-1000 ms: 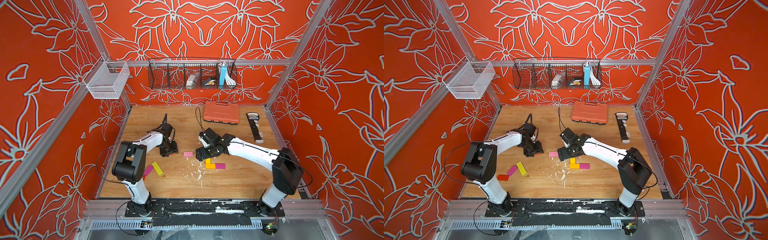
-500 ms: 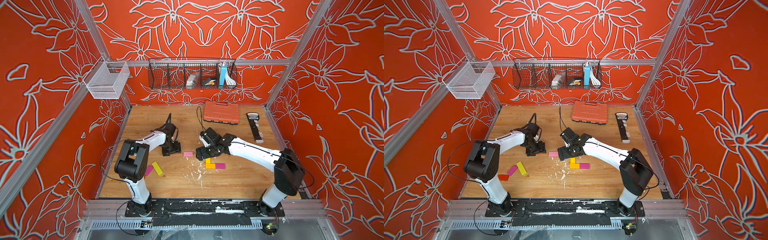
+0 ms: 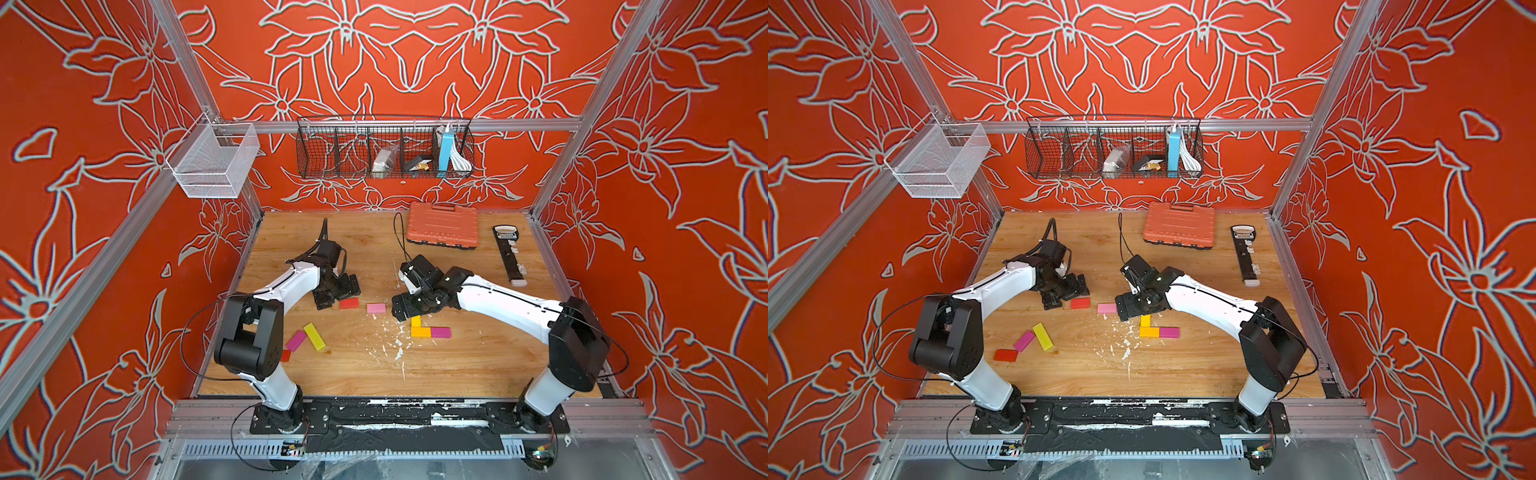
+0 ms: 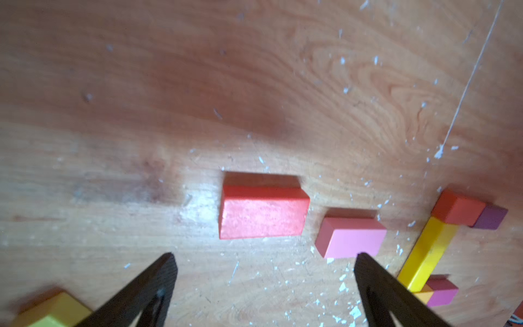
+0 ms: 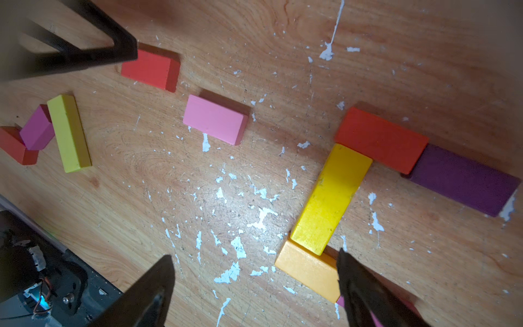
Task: Assemble the letter c with building blocks
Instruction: Assemble the building block at the center of the board.
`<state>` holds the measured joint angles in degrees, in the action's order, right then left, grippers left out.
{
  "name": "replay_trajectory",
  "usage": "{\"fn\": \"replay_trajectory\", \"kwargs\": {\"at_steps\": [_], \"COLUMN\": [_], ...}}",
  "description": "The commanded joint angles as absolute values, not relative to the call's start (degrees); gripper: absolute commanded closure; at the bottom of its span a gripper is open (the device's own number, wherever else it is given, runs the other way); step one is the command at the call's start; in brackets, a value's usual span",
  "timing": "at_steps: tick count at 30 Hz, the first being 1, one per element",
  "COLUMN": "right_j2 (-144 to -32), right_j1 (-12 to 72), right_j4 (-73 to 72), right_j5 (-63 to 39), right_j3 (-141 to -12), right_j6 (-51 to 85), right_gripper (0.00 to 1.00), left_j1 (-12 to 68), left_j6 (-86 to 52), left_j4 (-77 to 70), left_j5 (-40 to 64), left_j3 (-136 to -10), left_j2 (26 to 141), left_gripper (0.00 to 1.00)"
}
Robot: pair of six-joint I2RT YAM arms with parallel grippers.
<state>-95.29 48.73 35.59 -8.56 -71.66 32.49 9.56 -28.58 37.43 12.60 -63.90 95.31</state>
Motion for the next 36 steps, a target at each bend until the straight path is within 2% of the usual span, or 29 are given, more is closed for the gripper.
{"fn": "replay_trajectory", "kwargs": {"at_steps": [1, 10, 36], "right_j2": [-93.6, -94.42, -94.53], "right_j1": [48.26, 48.01, 47.82], "right_j4": [36.12, 36.08, 35.86], "right_j5": [-8.15, -8.45, -8.53], "right_j3": [-73.56, -73.72, -73.69], "right_j6": [32.25, 32.78, 33.35], "right_gripper": [0.08, 0.08, 0.08], "left_j1": [9.56, 11.2, 14.35], "left_j6": [-28.55, -27.69, -28.5], "left_j4": [35.87, 38.06, 36.21], "left_j5": [16.31, 18.99, 20.43], "left_j3": [-67.94, -77.62, -74.19], "left_j2": [97.77, 106.73, 108.84], "left_gripper": [0.02, 0.02, 0.02]}}
